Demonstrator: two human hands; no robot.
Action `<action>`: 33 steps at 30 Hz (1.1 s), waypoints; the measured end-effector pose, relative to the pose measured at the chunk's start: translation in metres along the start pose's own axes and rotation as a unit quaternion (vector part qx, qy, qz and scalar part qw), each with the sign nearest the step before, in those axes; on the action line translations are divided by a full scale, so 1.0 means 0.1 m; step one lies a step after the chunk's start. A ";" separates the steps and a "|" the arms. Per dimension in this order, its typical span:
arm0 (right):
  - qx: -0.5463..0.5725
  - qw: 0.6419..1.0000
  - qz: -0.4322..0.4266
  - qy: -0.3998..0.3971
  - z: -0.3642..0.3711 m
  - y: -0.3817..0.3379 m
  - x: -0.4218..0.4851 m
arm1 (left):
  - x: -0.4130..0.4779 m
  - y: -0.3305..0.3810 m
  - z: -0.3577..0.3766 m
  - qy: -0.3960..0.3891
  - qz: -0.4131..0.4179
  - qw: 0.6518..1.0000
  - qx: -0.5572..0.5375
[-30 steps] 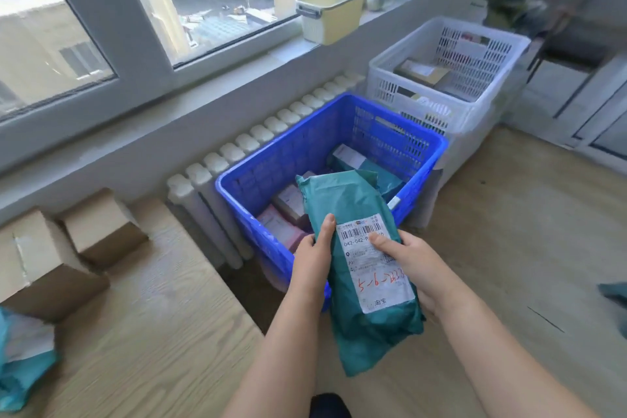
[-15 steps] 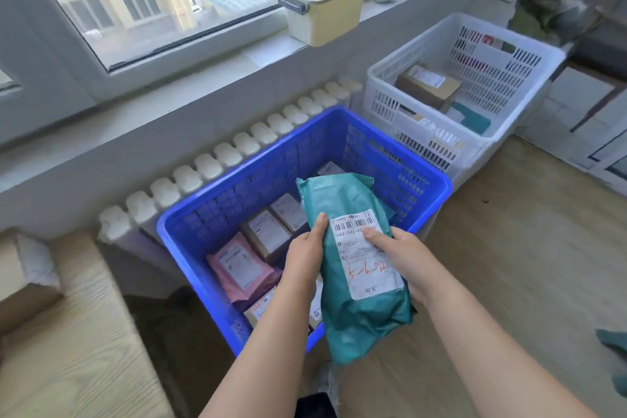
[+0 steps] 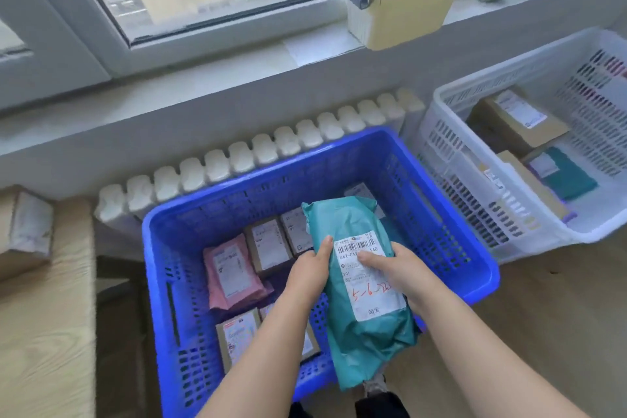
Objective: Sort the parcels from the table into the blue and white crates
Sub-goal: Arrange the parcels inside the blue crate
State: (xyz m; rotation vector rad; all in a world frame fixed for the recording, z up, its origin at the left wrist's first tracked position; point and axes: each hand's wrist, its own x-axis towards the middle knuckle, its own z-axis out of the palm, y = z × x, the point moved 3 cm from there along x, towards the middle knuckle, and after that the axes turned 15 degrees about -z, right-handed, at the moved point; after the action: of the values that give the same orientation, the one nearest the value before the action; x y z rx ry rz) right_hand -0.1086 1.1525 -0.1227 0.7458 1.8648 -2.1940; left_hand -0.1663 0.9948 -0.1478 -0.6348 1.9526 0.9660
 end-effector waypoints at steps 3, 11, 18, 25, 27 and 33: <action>-0.022 0.999 0.019 -0.046 -0.14 0.05 0.33 | 0.22 0.03 0.17 0.014 -0.016 1.000 -0.011; -0.074 0.995 0.053 -0.046 -0.22 0.63 1.24 | 1.06 -0.09 0.44 0.028 -0.058 0.996 -0.057; -0.164 0.986 -0.018 -0.026 -0.17 0.95 1.83 | 1.65 0.06 0.45 0.080 -0.019 0.996 0.034; -0.261 0.964 -0.051 -0.014 -0.15 1.28 2.20 | 2.07 0.11 0.44 0.161 0.058 0.951 0.257; -0.289 0.956 -0.045 -0.017 -0.12 1.40 2.30 | 2.16 0.10 0.47 0.176 0.085 0.932 0.306; -0.347 0.937 -0.019 -0.040 -0.13 1.62 2.47 | 2.32 -0.08 0.58 0.151 0.071 0.924 0.343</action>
State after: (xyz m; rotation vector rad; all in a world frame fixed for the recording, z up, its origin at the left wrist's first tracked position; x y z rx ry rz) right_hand -0.2479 1.1790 -0.3824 0.4630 2.3844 -1.3685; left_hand -0.2531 1.0215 -0.3696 -0.2408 2.4439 0.2108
